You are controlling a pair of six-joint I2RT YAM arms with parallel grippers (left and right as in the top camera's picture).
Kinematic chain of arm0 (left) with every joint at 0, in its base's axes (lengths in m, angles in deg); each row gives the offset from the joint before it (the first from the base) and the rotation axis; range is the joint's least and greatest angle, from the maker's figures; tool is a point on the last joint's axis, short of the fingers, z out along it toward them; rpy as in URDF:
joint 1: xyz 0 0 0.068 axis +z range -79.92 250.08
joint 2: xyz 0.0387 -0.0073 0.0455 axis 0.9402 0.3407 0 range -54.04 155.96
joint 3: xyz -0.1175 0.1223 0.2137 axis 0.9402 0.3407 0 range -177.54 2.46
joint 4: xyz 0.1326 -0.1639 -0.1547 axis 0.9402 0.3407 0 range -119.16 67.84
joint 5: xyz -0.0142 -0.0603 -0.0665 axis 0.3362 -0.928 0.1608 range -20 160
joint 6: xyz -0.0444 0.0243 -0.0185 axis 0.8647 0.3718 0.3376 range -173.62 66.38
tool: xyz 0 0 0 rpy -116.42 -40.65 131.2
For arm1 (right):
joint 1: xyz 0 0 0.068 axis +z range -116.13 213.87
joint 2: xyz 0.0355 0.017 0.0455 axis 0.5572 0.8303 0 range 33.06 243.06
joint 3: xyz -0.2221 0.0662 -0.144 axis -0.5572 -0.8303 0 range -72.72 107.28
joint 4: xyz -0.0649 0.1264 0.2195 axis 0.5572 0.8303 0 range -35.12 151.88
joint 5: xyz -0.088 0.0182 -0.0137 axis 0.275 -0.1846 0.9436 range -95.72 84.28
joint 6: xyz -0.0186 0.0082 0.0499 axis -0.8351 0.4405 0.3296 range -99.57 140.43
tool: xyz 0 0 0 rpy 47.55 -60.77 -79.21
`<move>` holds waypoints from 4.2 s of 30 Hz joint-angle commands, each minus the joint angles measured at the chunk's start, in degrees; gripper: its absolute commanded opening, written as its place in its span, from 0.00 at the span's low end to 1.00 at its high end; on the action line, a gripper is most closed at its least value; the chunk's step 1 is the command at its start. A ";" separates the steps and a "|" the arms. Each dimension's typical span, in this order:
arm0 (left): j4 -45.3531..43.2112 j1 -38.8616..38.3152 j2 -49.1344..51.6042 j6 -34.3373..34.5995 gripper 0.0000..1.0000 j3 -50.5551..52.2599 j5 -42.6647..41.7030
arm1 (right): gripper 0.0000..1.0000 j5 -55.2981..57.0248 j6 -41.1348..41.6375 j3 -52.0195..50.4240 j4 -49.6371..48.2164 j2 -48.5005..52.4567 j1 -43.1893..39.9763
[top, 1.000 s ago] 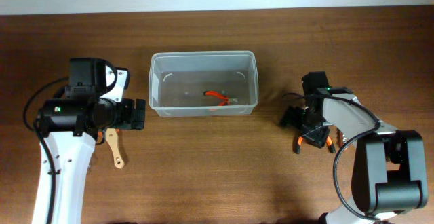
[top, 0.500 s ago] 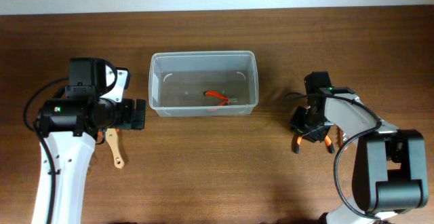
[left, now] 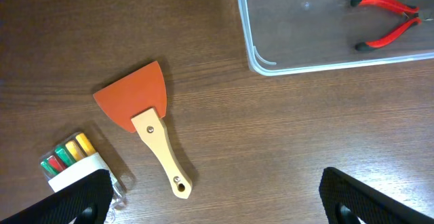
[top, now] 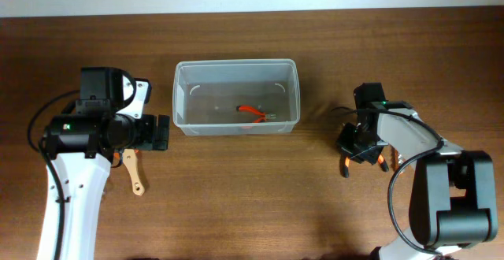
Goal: Pack container
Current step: 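Lift the pliers and carry them over the container, then release the pliers into the container and withdraw the right gripper, then move the right gripper over the orange socket rail and grasp it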
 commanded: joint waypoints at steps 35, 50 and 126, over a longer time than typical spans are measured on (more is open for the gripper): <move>0.11 17.73 -0.33 2.82 0.99 -10.88 -2.40 | 0.04 1.36 -60.19 59.19 25.27 5.44 26.08; 1.31 17.68 -0.33 2.78 0.99 -10.88 -2.78 | 0.04 -4.11 -57.72 59.19 18.91 24.22 30.67; 1.36 17.68 -0.33 2.71 0.99 -10.88 -2.54 | 0.99 6.54 -45.00 18.21 21.33 1.88 -20.39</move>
